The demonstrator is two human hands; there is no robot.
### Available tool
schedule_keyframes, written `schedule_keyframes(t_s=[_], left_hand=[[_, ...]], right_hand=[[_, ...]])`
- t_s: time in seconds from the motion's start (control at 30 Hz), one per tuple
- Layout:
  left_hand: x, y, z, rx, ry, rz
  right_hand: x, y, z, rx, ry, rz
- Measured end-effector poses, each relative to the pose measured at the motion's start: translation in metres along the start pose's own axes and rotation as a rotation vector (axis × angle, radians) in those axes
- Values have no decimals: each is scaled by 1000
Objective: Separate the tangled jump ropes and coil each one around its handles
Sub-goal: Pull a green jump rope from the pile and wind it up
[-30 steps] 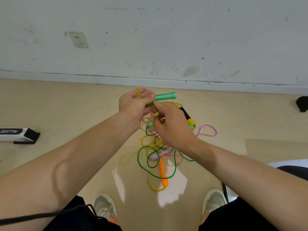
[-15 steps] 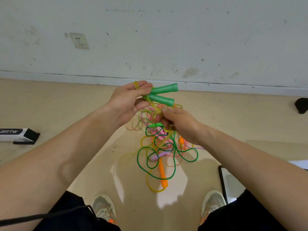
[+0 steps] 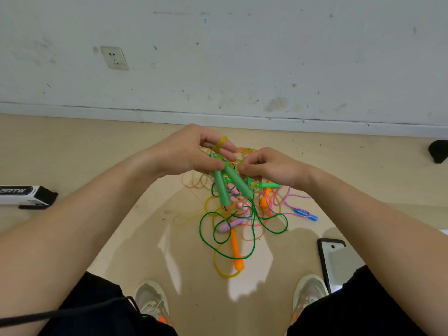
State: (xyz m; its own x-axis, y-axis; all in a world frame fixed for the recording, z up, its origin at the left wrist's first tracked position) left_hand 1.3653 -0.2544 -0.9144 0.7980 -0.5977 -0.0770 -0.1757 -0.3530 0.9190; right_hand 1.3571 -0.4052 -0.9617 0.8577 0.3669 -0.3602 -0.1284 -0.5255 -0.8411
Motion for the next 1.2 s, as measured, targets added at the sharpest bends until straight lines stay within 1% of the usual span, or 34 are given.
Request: schedule_keyframes(t_s=[0.1,0.2,0.3,0.4,0.5,0.6,0.7,0.83,0.93,1.0,1.07,1.13,1.2], left_hand=[[4,-5,1,181,6,39],[9,-11,-1,352,27,74],[13,-14,0,456,46,121],[15,-16,5,547,21,157],[14,-17,6,564,25,184],[13,-16,4,571,65,200],[12,-14,5,566,83,229],[11,-15,4,537,86,229],[10,-17,0,522,63,199],[9,-17,-1,514,46,185],[9,-18,-1,537,42,180],[10,-20,-1,584,54,178],[10,-20,-3,622,89,173]], right_hand=[[3,1,-1,-35,23,20],[6,5,-1,40,65,48],[6,7,-1,120,78,64],[5,5,5,87,76,30],[4,2,11,70,72,6],[3,3,11,63,112,23],[3,8,9,16,136,111],[5,22,14,-68,22,268],[3,23,8,-97,42,283],[2,18,4,-45,63,251],[2,16,2,66,88,236],[3,13,1,143,120,212],[4,7,3,166,140,168]])
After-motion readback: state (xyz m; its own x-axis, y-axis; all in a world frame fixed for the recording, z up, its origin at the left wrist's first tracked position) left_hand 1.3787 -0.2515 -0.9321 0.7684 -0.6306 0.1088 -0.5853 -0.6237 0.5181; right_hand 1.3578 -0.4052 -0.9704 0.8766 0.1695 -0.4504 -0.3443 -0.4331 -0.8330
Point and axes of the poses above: each hand's wrist, its own x-axis towards the middle knuckle, its own z-axis out of the palm, y = z × x, the point moved 7 cm from there along x, towards the middle knuckle, and after that the axes turned 9 degrees about z, right-handed, at the moved point
